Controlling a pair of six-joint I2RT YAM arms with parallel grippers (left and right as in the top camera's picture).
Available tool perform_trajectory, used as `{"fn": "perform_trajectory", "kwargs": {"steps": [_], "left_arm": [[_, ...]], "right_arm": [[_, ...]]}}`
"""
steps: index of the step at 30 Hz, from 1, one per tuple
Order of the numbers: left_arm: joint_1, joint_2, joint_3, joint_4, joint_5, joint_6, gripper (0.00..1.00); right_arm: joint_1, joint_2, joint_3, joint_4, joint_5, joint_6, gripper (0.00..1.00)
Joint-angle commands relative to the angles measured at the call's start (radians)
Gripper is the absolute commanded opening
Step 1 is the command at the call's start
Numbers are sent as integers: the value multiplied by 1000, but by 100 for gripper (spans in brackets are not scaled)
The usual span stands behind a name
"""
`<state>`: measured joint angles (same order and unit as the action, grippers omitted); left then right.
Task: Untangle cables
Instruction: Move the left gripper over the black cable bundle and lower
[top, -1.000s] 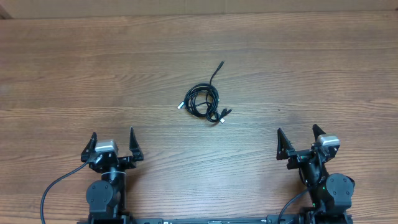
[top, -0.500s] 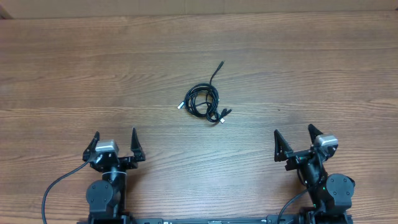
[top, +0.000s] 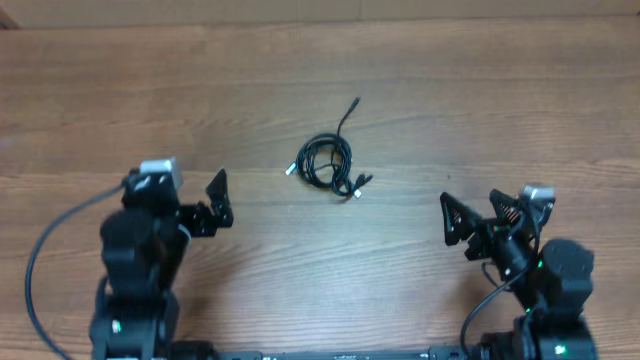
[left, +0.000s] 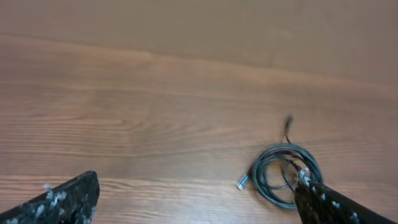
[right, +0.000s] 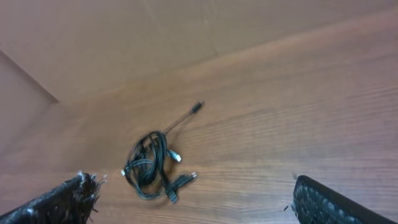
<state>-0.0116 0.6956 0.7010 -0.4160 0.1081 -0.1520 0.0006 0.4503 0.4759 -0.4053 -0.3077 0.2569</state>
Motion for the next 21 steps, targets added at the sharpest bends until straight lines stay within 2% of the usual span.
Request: {"fn": "perform_trajectory", "kwargs": {"steps": [1, 4, 7, 11, 14, 16, 17, 18, 19, 21], "left_arm": [[-66, 166, 177, -63, 69, 63, 100], [-188, 336, 304, -98, 69, 63, 100], [-287, 475, 404, -161, 44, 62, 100], [-384, 682, 566, -335, -75, 63, 100], [-412, 782, 600, -336, 17, 48, 100], [-414, 818, 600, -315, 20, 45, 100], [-414, 838, 600, -308, 0, -23, 100], [-413, 856, 600, -316, -80, -186, 100], [-412, 869, 600, -323, -122, -279, 100], [-411, 883, 601, -320, -142, -352, 100]], "right_arm": [[2, 125, 173, -63, -9, -3, 100], [2, 245, 303, -121, -9, -2, 100], [2, 289, 316, -103, -11, 4, 100], [2, 298, 315, -161, -87, -4, 100], [2, 298, 315, -204, -87, -93, 100], [2, 298, 315, -217, -87, -94, 100], [2, 298, 315, -227, -87, -94, 100], [2, 298, 315, -236, -87, -94, 100], [2, 298, 315, -240, -88, -93, 100], [2, 298, 315, -245, -100, -93, 100]]}}
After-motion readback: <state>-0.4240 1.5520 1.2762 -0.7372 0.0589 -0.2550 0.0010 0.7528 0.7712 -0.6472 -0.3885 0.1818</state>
